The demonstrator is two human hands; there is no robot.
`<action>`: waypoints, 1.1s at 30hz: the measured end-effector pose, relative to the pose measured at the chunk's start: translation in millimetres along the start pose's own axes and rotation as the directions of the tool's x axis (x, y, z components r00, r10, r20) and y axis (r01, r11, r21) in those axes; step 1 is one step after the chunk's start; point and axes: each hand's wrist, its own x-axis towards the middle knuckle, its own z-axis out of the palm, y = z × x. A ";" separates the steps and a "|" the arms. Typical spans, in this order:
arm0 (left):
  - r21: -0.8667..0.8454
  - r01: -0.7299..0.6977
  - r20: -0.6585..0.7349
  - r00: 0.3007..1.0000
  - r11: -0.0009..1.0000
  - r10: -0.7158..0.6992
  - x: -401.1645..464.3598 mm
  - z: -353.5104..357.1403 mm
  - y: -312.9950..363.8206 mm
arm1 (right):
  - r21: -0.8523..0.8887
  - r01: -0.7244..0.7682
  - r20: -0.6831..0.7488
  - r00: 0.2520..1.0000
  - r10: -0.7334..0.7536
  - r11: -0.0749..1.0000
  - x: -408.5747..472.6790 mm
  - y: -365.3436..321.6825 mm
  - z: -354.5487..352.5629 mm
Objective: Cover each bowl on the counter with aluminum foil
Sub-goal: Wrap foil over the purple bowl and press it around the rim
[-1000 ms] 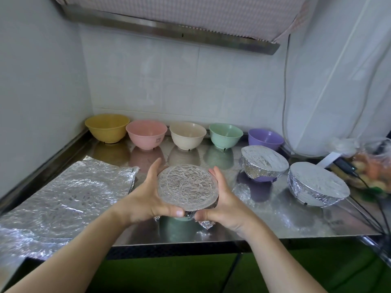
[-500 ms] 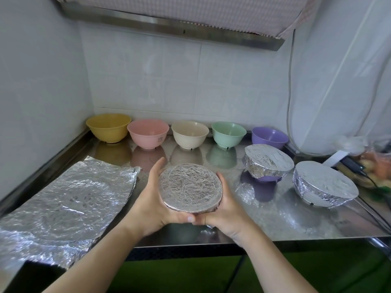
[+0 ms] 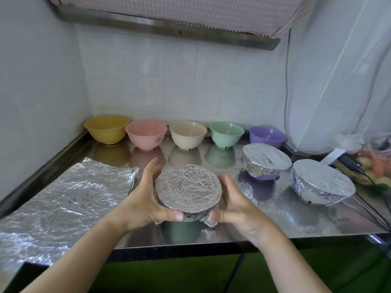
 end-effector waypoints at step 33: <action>-0.013 -0.001 -0.036 0.999 1.000 0.001 -6.8 26.2 -5.4 | -0.003 0.017 -0.100 0.995 -0.018 1.000 4.4 5.1 2.7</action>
